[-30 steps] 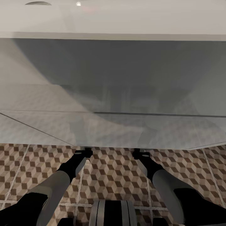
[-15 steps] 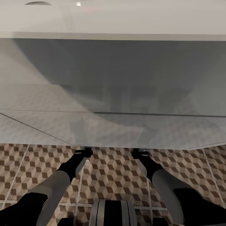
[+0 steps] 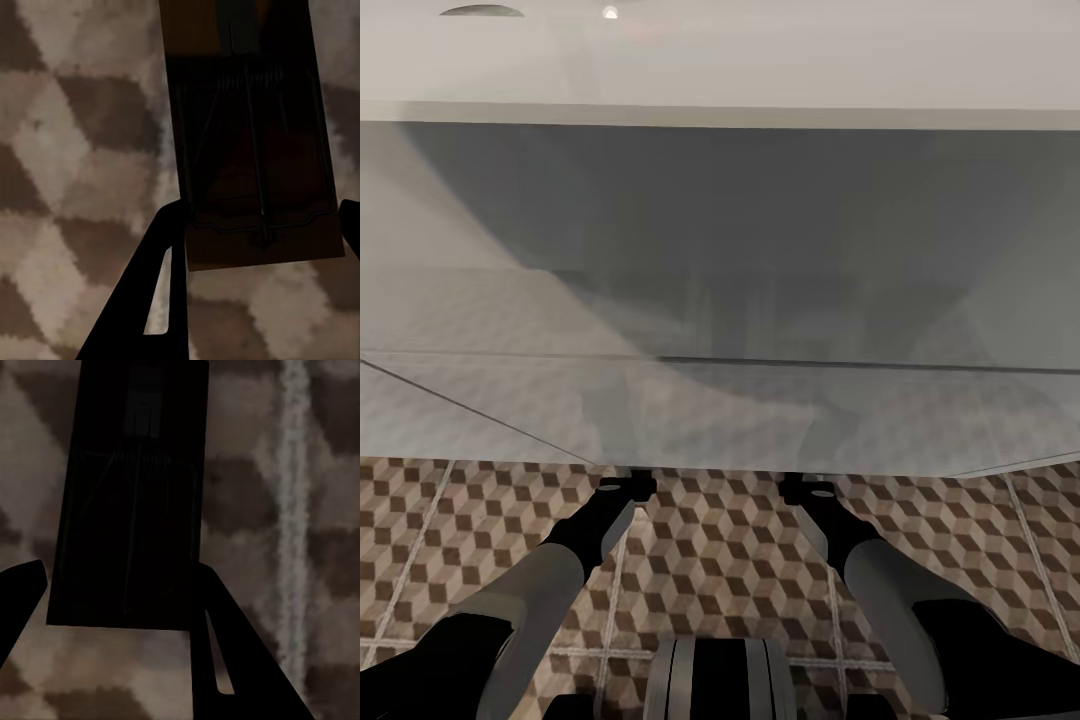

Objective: Take the four mousetraps from the cabinet in the bathroom and place them on the bathroom floor. Make sure all four end up on the same floor surface, and ensure that at least two of them are either under or directly next to the same bathroom sink.

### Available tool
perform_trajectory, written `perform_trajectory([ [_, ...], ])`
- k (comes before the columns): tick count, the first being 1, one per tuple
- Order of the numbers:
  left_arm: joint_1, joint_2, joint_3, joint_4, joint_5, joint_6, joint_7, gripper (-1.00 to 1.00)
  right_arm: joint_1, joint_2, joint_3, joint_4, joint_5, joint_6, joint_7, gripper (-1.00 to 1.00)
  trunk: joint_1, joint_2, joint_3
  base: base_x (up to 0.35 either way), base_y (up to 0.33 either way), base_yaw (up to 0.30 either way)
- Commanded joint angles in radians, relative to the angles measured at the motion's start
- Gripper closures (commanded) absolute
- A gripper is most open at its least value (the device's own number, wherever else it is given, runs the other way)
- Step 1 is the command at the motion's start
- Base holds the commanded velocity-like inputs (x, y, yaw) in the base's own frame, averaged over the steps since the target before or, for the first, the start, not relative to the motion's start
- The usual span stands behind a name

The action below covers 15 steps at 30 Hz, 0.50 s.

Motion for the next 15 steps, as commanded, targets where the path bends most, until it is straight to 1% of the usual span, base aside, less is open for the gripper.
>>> perform_trajectory([
  [1,0.0,0.001,-0.009,-0.002,0.008,0.006,0.01,1.0,0.0,0.0,0.0,-0.002,-0.002,0.007,-0.004,1.0,0.0,0.0,-0.001,0.0,0.0,0.0],
  [7,0.0,0.0,-0.009,-0.003,0.008,0.006,0.01,1.0,0.001,0.003,0.0,-0.002,0.005,0.003,-0.004,1.0,0.0,0.0,-0.001,0.0,0.0,0.0],
  [15,0.0,0.0,-0.009,-0.004,0.008,0.006,0.01,1.0,0.0,0.003,0.0,-0.002,0.003,0.002,-0.005,1.0,0.0,0.0,-0.001,0.0,0.0,0.0],
])
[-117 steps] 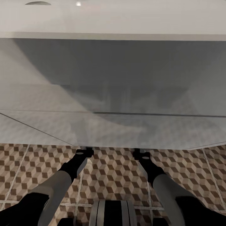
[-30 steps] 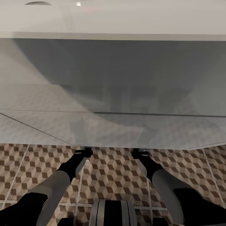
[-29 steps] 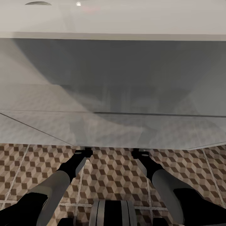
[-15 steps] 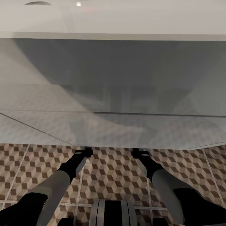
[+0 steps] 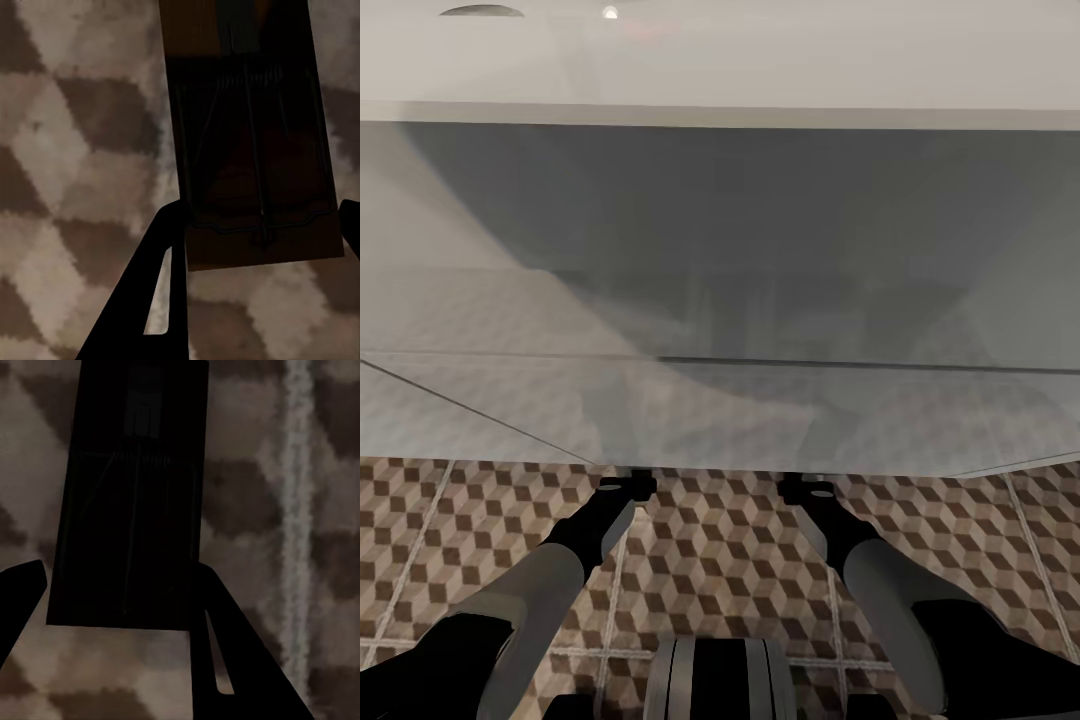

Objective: Take the four mousetraps from the cabinet in the bathroom and place them on the bathroom floor. Make sure all four end up on the same floor surface, and ensure that at least two of them are either under or directly next to the same bathroom sink.

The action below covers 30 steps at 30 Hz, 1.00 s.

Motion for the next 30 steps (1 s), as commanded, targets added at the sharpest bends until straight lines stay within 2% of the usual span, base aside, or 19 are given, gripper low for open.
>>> perform_trajectory([
  [1,0.0,0.001,-0.009,-0.002,0.008,0.006,0.01,1.0,0.0,-0.001,0.0,-0.002,-0.003,0.007,-0.004,-1.0,0.0,0.0,-0.001,0.0,0.0,0.0],
  [30,0.0,0.001,-0.009,-0.002,0.008,0.006,0.01,1.0,0.0,-0.005,-0.002,-0.002,-0.008,0.015,-0.004,-1.0,0.0,0.0,-0.001,0.0,0.0,0.0],
])
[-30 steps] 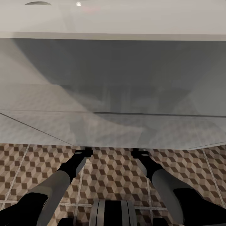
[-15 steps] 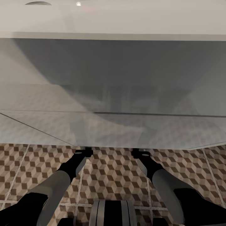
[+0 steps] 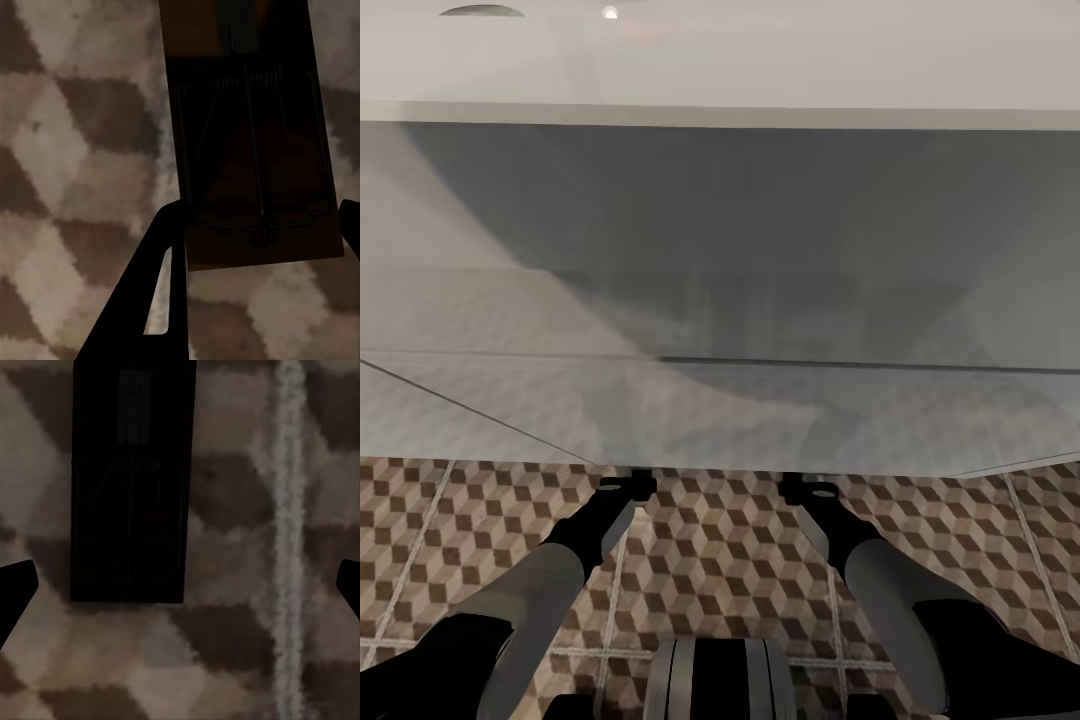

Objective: Take the four mousetraps from the cabinet in the bathroom and place them on the bathroom floor. Make sure all four end up on the same floor surface, and ensure that at least two of them are either under or directly next to the same bathroom sink.

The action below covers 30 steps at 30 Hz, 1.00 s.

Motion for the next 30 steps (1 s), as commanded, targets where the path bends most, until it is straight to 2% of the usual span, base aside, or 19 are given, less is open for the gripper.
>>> perform_trajectory([
  [1,0.0,0.001,-0.009,-0.002,0.008,0.006,0.01,1.0,0.0,0.0,0.0,-0.002,-0.001,0.006,-0.003,-1.0,0.0,0.0,-0.001,0.0,0.0,0.0],
  [18,0.0,0.004,-0.01,0.005,0.009,0.004,0.01,1.0,0.0,0.0,0.001,-0.002,-0.002,0.005,-0.003,-1.0,0.0,0.0,-0.001,0.0,0.0,0.0],
  [30,-0.002,0.008,-0.01,0.084,0.01,0.004,0.008,1.0,0.0,0.0,0.001,-0.002,0.0,0.003,-0.003,-1.0,0.0,0.0,-0.001,0.0,0.0,0.0],
])
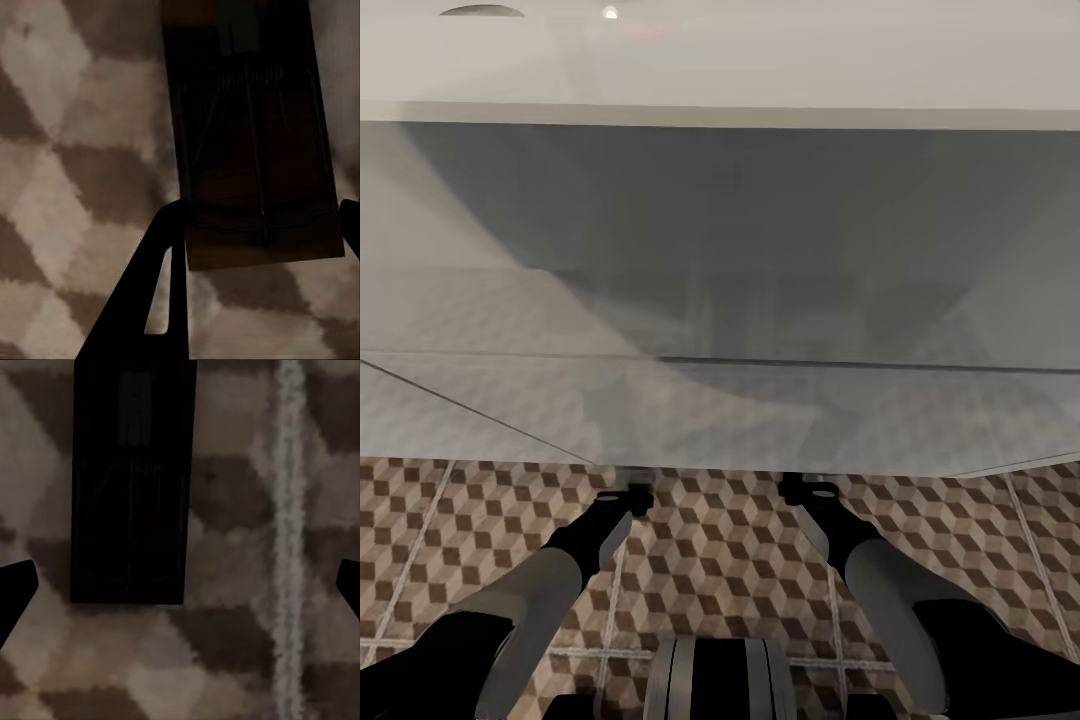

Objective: Take the four mousetraps from the cabinet in the bathroom and place them on the bathroom floor. Make sure all four end up on the same floor surface, and ensure that at least two of them are either under or directly next to the same bathroom sink.

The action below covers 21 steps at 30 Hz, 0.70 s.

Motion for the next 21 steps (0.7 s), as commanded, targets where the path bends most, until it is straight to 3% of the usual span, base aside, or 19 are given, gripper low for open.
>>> perform_trajectory([
  [1,-0.001,0.001,-0.009,0.001,0.008,0.006,0.009,1.0,0.0,0.0,0.0,-0.002,-0.001,0.006,-0.003,-1.0,0.0,0.0,-0.001,0.0,0.0,0.0],
  [21,-0.004,0.001,-0.009,0.017,0.007,0.005,0.009,1.0,0.0,0.0,0.0,-0.002,-0.001,0.001,-0.003,-1.0,0.0,0.0,-0.001,0.0,0.0,0.0],
])
